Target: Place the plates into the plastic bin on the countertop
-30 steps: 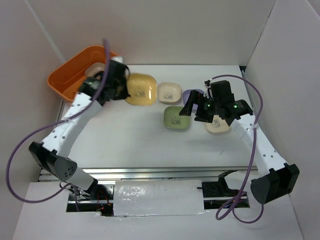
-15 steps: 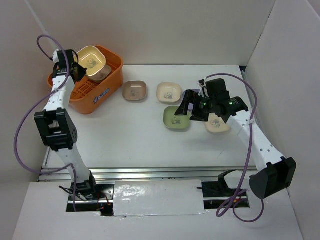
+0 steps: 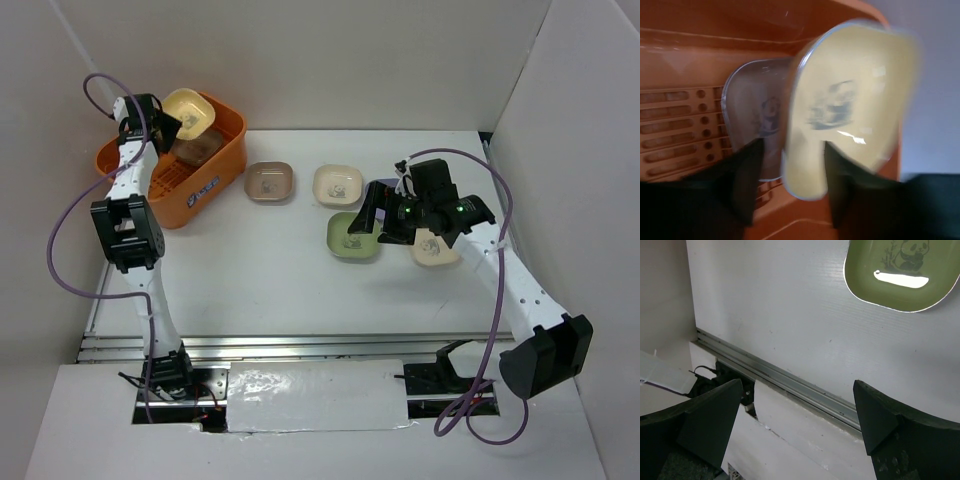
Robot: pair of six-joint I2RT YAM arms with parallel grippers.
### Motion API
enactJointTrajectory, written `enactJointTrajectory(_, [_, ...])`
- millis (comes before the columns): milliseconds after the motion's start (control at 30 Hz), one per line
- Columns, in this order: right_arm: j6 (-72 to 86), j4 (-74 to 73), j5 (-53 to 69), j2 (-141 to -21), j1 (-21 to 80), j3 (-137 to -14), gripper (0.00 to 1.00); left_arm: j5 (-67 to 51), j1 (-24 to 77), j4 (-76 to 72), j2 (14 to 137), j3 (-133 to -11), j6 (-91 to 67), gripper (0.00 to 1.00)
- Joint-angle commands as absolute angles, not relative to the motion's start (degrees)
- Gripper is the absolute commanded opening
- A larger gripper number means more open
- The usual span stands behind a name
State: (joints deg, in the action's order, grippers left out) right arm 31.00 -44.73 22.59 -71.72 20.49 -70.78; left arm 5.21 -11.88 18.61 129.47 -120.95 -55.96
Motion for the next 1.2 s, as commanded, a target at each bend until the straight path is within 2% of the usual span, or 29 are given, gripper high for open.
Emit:
enactJointTrajectory(0, [30.15,-44.38,22.76,-70.84,20.48,-71.19,1.00,2.46,-12.22,16.95,132.62,-126.63,-59.24,0.72])
enactJointTrajectory(33, [30.06,-44.38,22.76,-70.93,20.57,-71.37,1.00,3.77,-11.96,18.96,133.50,-128.48,-59.33,0.81])
enactJointTrajectory(67, [30.15,-44.56,22.59,-71.28,20.48,-71.89,1.00,4.30,-11.17,20.38,133.24,-130.24,-58.54,0.99])
enactJointTrajectory(233, [29.97,-45.00,22.94,-73.03,20.39,-73.91,1.00,9.13,-9.14,19.60,123.26,-126.22,-55.29,0.99])
enactJointTrajectory(333, [30.15,-45.00,23.47,-73.83,20.30,-74.79,1.00,10.63,-7.56,23.10,116.21,-127.78,-51.27,0.99])
enactJointTrajectory(467, [30.32,-45.00,22.33,-74.27,20.13,-75.93,1.00,10.38,-0.55,28.64,108.30,-126.57,-44.13,0.99])
enactJointTrajectory(600, [32.16,-46.23,18.65,-74.01,18.64,-76.81,1.00,5.81,8.95,32.78,101.70,-115.62,-40.27,0.99])
enactJointTrajectory(800, [41.91,-52.46,7.13,-67.25,10.47,-78.31,1.00,-9.55,19.32,33.23,107.48,-109.86,-36.40,0.99])
enactJointTrajectory(967, [43.51,-55.55,0.18,-63.29,8.09,-77.70,1.00,-10.82,28.20,34.01,113.81,-109.25,-33.84,0.99])
enactJointTrajectory(1167, [42.89,-55.29,1.40,-60.73,6.15,-76.29,1.00,-7.30,32.60,34.90,120.75,-104.86,-34.89,0.97])
